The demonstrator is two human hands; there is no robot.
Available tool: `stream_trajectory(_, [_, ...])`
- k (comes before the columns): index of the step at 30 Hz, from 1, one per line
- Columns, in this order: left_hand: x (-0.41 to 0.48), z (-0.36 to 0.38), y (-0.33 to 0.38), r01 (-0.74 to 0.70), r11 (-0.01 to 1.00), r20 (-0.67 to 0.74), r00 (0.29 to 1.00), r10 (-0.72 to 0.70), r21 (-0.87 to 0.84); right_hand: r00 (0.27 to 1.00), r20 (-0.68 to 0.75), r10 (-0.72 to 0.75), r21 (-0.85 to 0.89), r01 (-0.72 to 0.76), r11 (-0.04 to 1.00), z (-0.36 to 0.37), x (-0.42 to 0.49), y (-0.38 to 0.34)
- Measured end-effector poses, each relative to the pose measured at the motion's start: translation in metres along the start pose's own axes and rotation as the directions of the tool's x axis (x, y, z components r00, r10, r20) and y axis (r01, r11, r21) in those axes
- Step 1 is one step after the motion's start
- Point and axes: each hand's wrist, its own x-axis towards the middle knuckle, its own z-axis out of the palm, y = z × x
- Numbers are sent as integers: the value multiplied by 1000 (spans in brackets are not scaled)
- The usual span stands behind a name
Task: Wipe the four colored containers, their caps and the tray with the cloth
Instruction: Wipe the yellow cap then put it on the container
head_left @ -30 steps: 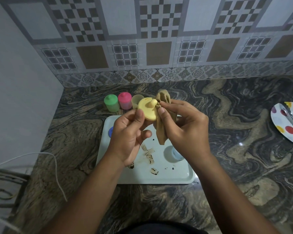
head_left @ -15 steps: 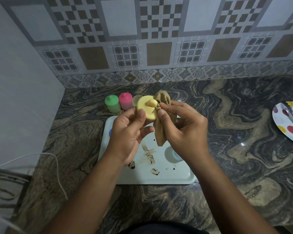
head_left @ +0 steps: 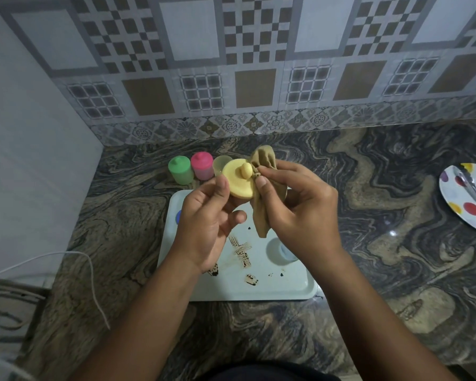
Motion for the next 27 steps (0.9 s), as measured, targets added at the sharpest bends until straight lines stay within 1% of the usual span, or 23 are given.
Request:
stream_trajectory(3, [2, 2, -2, 6, 1000, -37, 999, -7, -22, 1000, 20, 20, 15, -20, 1000, 1, -2, -1])
stream_trajectory(5, [3, 1, -2, 2, 999, -24, 1000, -3, -45, 999, 20, 29, 22, -30, 999, 3, -5, -2])
stream_trajectory(8, [1, -2, -1, -28, 998, 68, 997, 31, -54, 1000, 3, 31, 28, -31, 999, 3, -4, -2])
stream_trajectory(10, [0, -4, -1, -61, 998, 130, 990, 62, -9, 1000, -7, 21, 22, -21, 1000, 1, -2, -3])
stream_trajectory(11, [-1, -3, -2, -69, 997, 127, 990, 66, 25, 1000, -7, 13, 18, -13, 1000, 0, 0, -3])
stream_trajectory(13, [-2, -1, -1, -59, 997, 69, 996, 55, 50, 1000, 2, 13, 21, -13, 1000, -1, 2, -4])
stream_trajectory(16, [-2, 1, -1, -16, 1000, -12, 1000, 16, -3, 999, 19, 34, 26, -34, 999, 0, 0, -5])
stream_trajectory(18, [0, 2, -1, -3, 999, -37, 999, 1, -35, 999, 26, 41, 40, -42, 998, 2, -3, -6])
stream_trajectory(20, [2, 3, -1, -3, 998, -25, 1000, 1, -57, 999, 20, 47, 46, -48, 998, 4, -7, -6])
stream_trajectory(25, [-1, -1, 3, -20, 998, 58, 998, 23, -61, 999, -5, 33, 55, -33, 998, 5, -5, -5])
stream_trajectory(27, [-1, -3, 4, -17, 999, 21, 1000, 18, -29, 1000, -6, 19, 52, -19, 998, 4, -2, -4])
